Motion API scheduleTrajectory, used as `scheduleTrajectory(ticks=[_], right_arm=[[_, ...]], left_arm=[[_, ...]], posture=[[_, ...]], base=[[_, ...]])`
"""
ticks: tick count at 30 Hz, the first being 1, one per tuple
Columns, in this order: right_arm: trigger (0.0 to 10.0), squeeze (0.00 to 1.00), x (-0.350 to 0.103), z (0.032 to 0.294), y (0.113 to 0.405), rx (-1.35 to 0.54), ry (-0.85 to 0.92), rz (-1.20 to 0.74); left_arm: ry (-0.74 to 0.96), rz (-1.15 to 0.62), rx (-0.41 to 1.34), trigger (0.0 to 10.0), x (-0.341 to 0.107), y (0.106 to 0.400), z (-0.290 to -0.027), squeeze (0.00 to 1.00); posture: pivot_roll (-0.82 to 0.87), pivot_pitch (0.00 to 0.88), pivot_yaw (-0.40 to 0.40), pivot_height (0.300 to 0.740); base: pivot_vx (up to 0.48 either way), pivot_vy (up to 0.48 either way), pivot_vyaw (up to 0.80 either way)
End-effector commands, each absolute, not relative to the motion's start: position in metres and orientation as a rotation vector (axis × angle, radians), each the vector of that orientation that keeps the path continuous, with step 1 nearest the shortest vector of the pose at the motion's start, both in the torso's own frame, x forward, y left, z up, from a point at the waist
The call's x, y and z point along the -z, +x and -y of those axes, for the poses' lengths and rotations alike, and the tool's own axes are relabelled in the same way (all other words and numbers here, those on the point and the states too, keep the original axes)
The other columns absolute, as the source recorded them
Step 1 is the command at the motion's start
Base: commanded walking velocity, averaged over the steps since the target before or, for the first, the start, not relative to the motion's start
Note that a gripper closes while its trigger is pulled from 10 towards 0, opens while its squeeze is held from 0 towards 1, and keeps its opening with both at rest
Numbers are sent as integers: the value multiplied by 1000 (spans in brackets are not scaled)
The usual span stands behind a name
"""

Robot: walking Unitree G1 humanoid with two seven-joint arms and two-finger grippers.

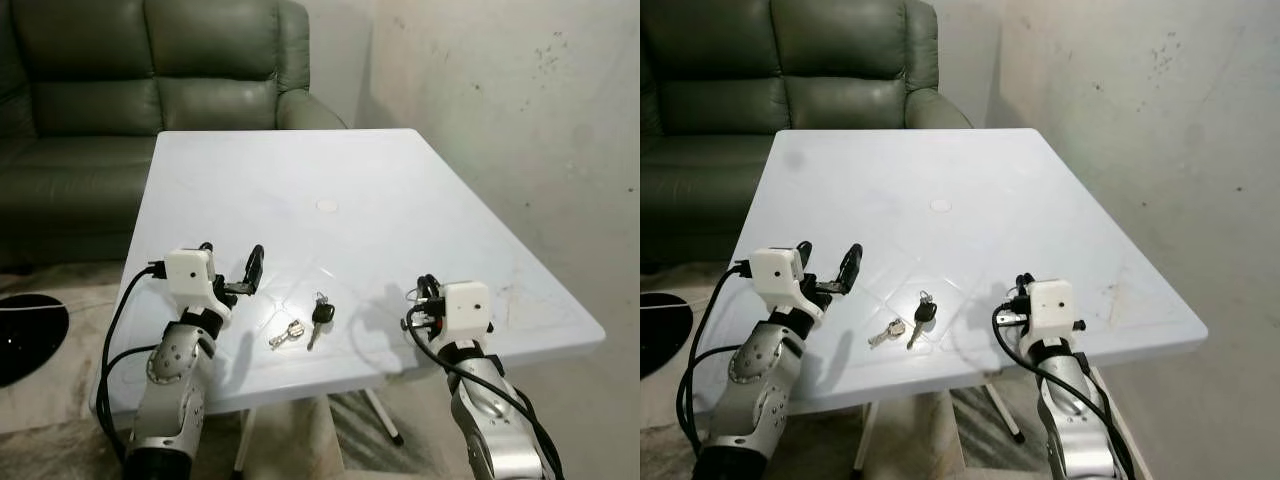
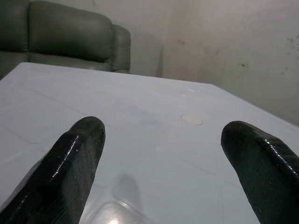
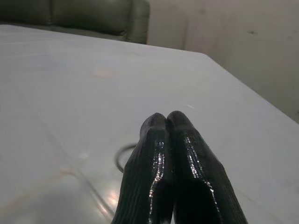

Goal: Hang keys on a hook

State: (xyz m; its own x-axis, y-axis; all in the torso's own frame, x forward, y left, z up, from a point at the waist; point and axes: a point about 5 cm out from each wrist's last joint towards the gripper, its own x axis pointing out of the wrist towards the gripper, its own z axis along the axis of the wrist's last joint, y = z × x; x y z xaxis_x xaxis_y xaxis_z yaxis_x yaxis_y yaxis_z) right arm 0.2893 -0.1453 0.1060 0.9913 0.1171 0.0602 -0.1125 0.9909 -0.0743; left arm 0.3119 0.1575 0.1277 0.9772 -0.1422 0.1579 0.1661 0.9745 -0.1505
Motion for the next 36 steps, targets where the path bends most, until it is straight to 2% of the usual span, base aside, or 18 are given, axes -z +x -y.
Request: scheduleTrajectory(ticks=[1, 33, 36], right_arm=[[10000, 0, -107, 155, 289, -91, -88, 67], [10000, 0, -110, 155, 290, -97, -98, 71], [10000, 0, -110, 155, 290, -94, -96, 70]], left_arm=[[-194, 151, 174, 10000, -130, 315, -147, 0], [-161, 116, 151, 10000, -126, 316, -147, 0], [-153, 116, 160, 10000, -126, 316, -146, 0]], posture=[[11, 0, -66, 740], [12, 0, -81, 740], [12, 0, -80, 740]], base=[[0, 0, -706], [0, 0, -695], [0, -480, -694]])
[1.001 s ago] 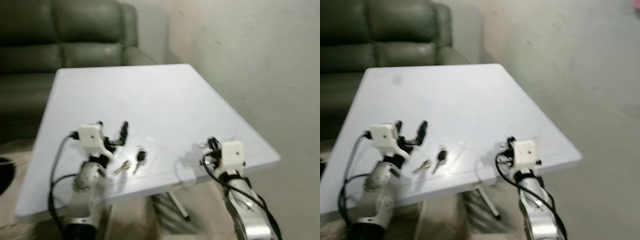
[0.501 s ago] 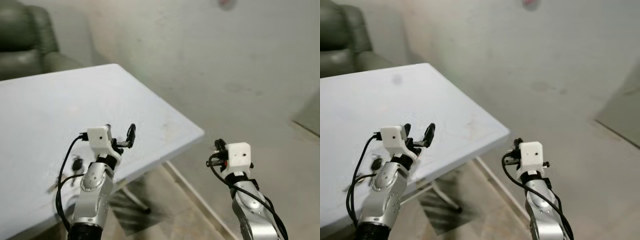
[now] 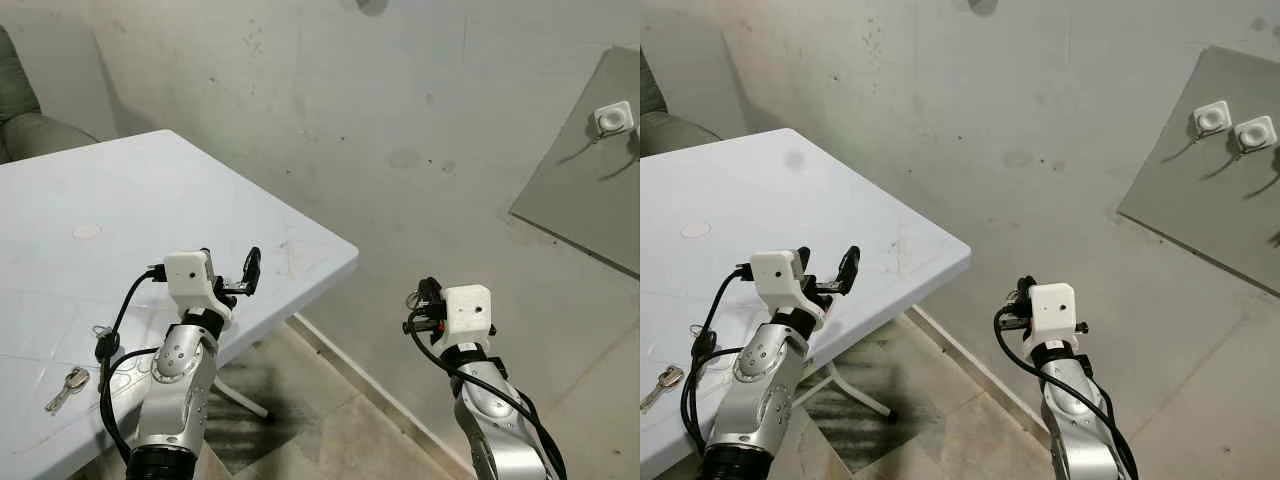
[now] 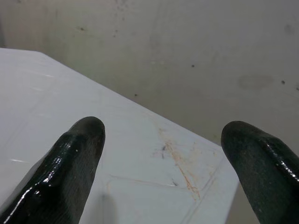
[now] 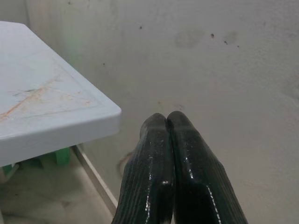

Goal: Hang keys on a hook

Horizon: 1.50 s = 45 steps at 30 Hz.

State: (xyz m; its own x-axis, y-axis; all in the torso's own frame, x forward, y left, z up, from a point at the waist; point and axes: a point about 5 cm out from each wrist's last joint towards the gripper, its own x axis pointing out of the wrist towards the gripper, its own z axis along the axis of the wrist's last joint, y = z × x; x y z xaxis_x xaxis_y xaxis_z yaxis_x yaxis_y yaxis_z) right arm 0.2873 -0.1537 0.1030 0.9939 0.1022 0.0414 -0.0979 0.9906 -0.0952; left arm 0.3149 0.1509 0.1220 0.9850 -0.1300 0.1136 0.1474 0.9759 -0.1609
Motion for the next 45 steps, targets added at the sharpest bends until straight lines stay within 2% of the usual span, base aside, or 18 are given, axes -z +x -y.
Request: scheduleTrajectory(ticks=[1, 5, 37, 45], right_arm=[[10000, 0, -111, 155, 290, -93, -96, 71], [10000, 0, -111, 155, 290, -92, -94, 72], [10000, 0, -112, 153, 289, -101, -95, 73], [10000, 0, -113, 151, 288, -117, -88, 91]], left_arm=[[-160, 114, 159, 10000, -126, 316, -146, 0], [-203, 97, 149, 10000, -124, 317, -145, 0], [-220, 72, 99, 10000, -121, 316, -149, 0], [-219, 57, 99, 10000, -119, 315, -148, 0]], posture=[[11, 0, -79, 740], [11, 0, -79, 740], [16, 0, -83, 740], [19, 0, -85, 740]], base=[[0, -480, -694], [0, -120, -689], [0, 0, -683], [0, 0, -195]])
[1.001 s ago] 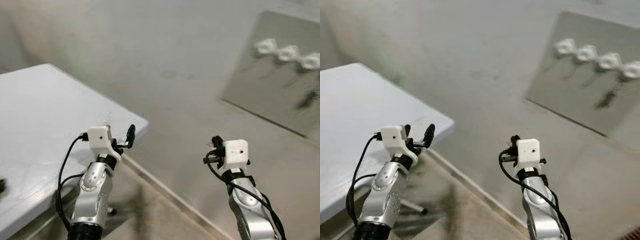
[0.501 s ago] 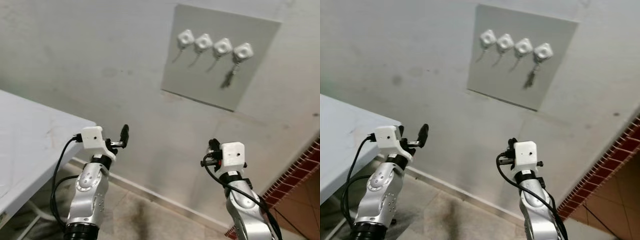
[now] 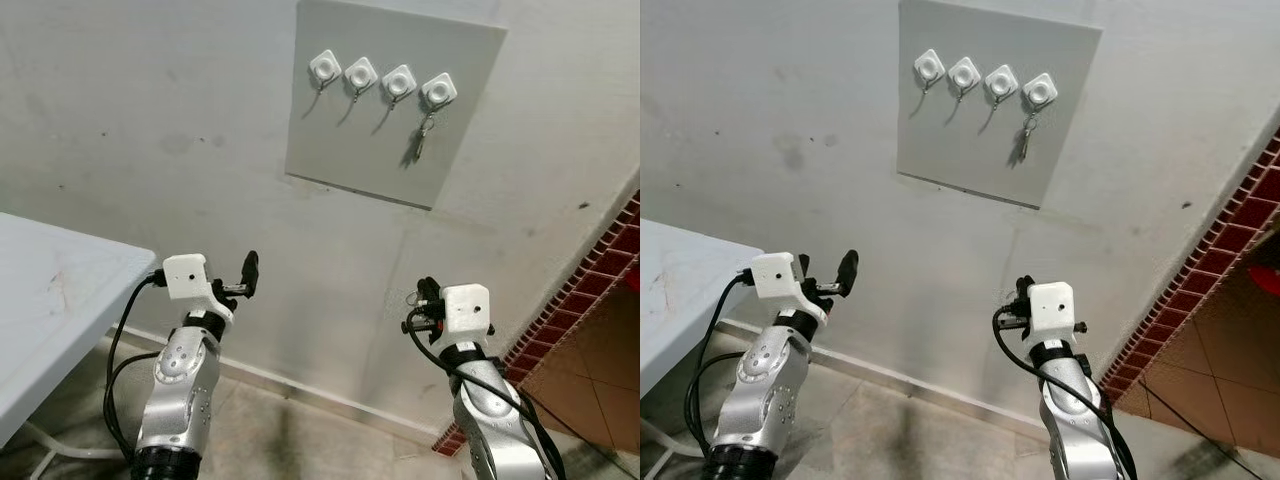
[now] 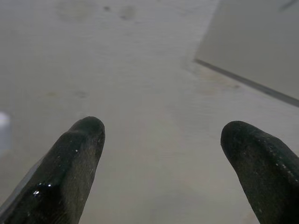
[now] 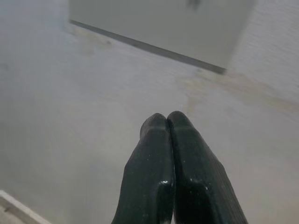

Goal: Hang keys on a hook

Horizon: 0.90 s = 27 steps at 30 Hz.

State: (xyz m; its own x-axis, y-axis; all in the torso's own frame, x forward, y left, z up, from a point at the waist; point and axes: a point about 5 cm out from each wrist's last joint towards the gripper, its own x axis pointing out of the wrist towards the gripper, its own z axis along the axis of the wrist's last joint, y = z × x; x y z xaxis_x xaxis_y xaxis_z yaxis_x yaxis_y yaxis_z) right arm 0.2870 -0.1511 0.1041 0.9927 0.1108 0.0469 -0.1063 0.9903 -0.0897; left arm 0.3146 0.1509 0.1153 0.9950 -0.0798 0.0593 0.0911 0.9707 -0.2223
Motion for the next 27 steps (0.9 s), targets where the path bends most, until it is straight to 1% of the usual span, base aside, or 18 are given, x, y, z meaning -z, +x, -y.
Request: scheduleTrajectory(ticks=[1, 8, 10, 13, 19, 23, 24, 27], right_arm=[[10000, 0, -113, 151, 288, -116, -91, 89], [10000, 0, -112, 151, 289, -109, -90, 75], [10000, 0, -111, 152, 289, -104, -93, 68], [10000, 0, -112, 151, 289, -110, -96, 89], [10000, 0, -119, 148, 286, -132, -83, 142], [10000, 0, -127, 154, 285, -109, -27, 196], [10000, 0, -130, 159, 284, -83, -27, 214], [10000, 0, -132, 163, 284, -64, -11, 229]], left_arm=[[-218, 56, 98, 10000, -119, 315, -148, 0], [-216, 56, 103, 10000, -119, 314, -147, 0], [-215, 55, 104, 10000, -119, 314, -146, 0], [-222, 54, 110, 10000, -119, 314, -146, 0], [-204, 53, 133, 10000, -120, 312, -142, 0], [-181, 55, 164, 10000, -121, 310, -139, 0], [-177, 57, 176, 10000, -122, 309, -138, 0], [-200, 53, 204, 10000, -124, 308, -137, 0]], posture=[[19, 0, -85, 740], [20, 0, -87, 740], [21, 0, -87, 740], [21, 0, -87, 740], [24, 0, -87, 740], [26, 0, -84, 740], [23, 0, -81, 740], [17, 0, -76, 740]], base=[[0, 0, 0], [0, 0, 0], [0, 0, -463], [0, 0, -587], [0, 0, 0], [0, 0, 0], [0, 0, 0], [0, 0, 0]])
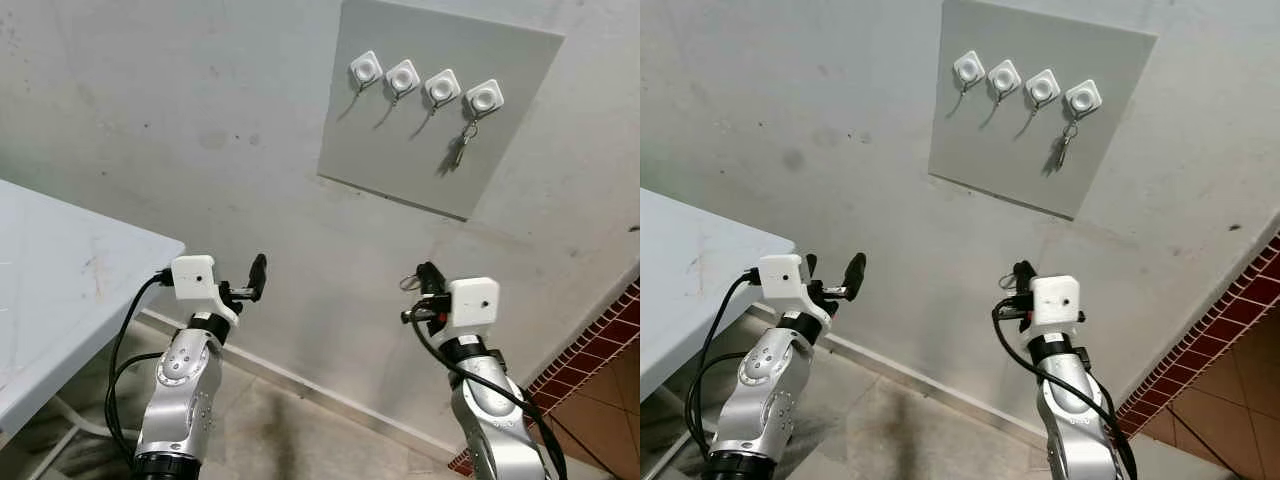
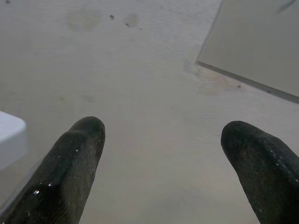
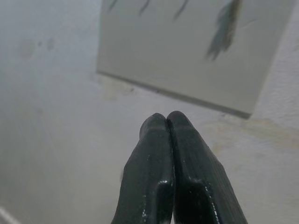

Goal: Hang keys on a hook

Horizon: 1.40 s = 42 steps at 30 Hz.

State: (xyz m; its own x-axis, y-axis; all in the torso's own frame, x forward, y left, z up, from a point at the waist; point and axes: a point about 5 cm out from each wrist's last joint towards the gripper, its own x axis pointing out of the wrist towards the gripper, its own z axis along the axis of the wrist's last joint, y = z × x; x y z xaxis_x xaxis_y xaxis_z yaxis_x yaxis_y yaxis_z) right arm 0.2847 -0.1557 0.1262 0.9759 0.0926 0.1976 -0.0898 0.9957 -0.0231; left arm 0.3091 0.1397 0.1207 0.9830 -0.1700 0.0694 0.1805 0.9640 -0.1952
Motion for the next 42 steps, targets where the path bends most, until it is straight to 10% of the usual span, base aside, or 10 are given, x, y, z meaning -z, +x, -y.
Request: scheduleTrajectory(ticks=[1, 42], right_arm=[[10000, 0, -132, 163, 284, -64, -11, 229], [10000, 0, -135, 171, 259, -8, 77, 259]], left_arm=[[-200, 53, 204, 10000, -124, 308, -137, 0], [-228, 76, 239, 10000, -134, 292, -145, 0]], posture=[[17, 0, -76, 740], [14, 0, -54, 740]], base=[[0, 0, 0], [132, 0, 0]])
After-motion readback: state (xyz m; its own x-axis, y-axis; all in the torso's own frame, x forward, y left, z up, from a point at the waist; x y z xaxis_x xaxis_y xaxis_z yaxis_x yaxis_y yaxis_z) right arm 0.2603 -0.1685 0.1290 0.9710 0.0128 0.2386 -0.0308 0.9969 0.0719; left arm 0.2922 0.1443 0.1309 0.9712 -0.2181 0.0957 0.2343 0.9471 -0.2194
